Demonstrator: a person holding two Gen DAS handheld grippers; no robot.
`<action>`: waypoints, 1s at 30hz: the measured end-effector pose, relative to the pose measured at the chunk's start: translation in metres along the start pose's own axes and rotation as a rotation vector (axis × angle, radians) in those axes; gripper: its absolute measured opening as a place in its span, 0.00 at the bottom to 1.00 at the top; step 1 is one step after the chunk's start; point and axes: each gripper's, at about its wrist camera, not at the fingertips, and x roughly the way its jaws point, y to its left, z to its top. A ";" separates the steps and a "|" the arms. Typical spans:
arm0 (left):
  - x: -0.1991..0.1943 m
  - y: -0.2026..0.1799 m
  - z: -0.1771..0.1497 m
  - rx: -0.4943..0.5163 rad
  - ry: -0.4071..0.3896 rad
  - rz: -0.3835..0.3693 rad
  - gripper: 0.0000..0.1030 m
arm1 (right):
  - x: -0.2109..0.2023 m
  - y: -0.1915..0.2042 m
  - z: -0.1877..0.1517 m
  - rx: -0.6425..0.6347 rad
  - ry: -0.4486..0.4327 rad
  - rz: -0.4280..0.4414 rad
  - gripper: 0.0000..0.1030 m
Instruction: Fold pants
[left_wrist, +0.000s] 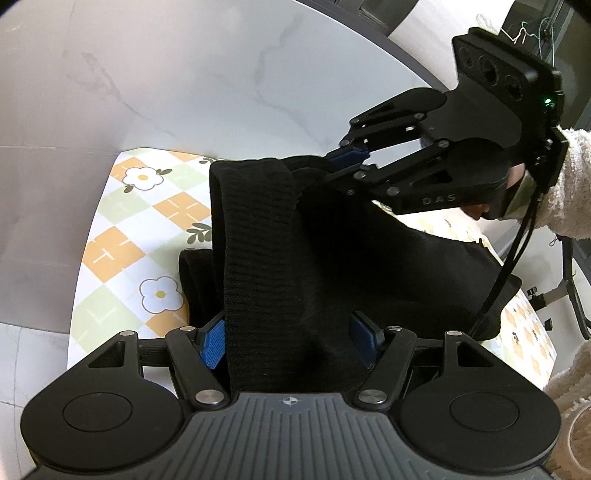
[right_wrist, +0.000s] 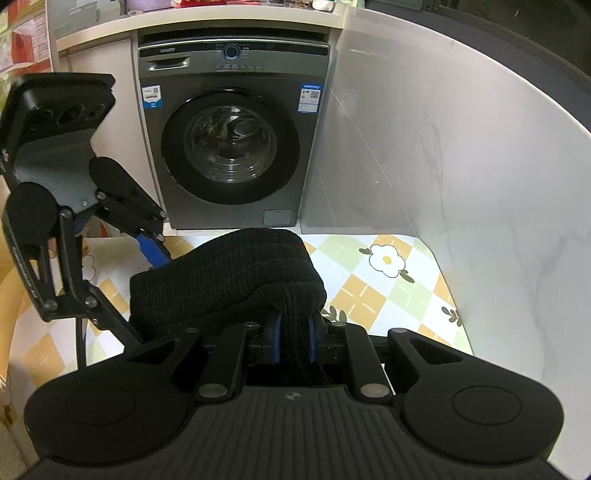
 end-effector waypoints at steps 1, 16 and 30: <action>0.001 0.000 -0.001 0.001 0.002 0.006 0.68 | -0.003 0.001 0.000 -0.001 -0.006 0.008 0.14; 0.004 0.001 -0.023 -0.080 0.010 -0.035 0.25 | 0.022 0.003 0.007 -0.046 0.033 0.051 0.14; 0.004 0.025 -0.037 -0.213 0.101 0.097 0.33 | 0.042 -0.016 -0.011 0.219 0.037 -0.077 0.76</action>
